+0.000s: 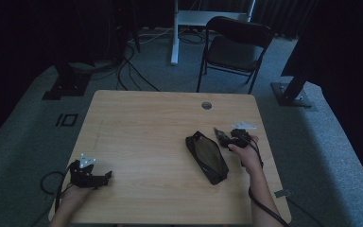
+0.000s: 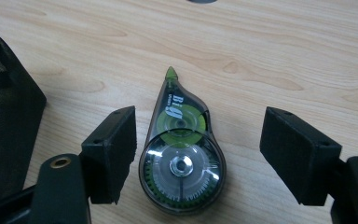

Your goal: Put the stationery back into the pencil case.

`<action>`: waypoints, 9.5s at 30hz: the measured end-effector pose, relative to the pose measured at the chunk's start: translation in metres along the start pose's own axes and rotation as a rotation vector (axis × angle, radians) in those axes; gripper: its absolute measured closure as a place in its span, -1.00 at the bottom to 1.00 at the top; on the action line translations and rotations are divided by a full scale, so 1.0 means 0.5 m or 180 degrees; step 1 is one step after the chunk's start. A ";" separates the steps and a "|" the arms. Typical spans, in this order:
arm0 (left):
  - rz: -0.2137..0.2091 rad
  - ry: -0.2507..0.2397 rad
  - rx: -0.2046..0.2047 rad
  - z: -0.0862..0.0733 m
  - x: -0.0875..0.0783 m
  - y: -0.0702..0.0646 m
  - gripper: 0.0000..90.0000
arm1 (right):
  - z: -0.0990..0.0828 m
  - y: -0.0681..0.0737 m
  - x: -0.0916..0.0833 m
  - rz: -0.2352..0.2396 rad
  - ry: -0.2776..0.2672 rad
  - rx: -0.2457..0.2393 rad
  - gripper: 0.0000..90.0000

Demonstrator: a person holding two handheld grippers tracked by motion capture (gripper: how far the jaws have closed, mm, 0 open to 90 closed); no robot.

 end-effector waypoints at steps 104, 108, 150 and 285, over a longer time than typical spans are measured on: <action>0.0000 -0.0002 -0.0002 0.000 0.000 0.000 -1.00 | 0.086 0.076 -0.195 0.0192 -0.0078 0.0056 0.11; 0.0001 -0.0003 -0.0004 0.000 0.000 0.000 -1.00 | 0.090 0.095 -0.213 0.0216 -0.0096 -0.0019 0.11; 0.0000 0.0000 0.0000 0.000 0.000 0.000 -1.00 | 0.035 0.213 -0.184 0.0471 0.0342 -0.0243 0.11; 0.0000 0.0003 0.0003 0.000 0.000 0.000 -1.00 | 0.031 0.086 -0.219 0.0569 0.0000 0.0033 -0.50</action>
Point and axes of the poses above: each handheld gripper's, and its own axes: x roughly forward along the jaws, z roughly out of its top, y roughly to its left, the point moved 6 cm from there along x, roughly forward along the jaws, and after that the axes turned 8 degrees about -z, right-handed, at the moved point
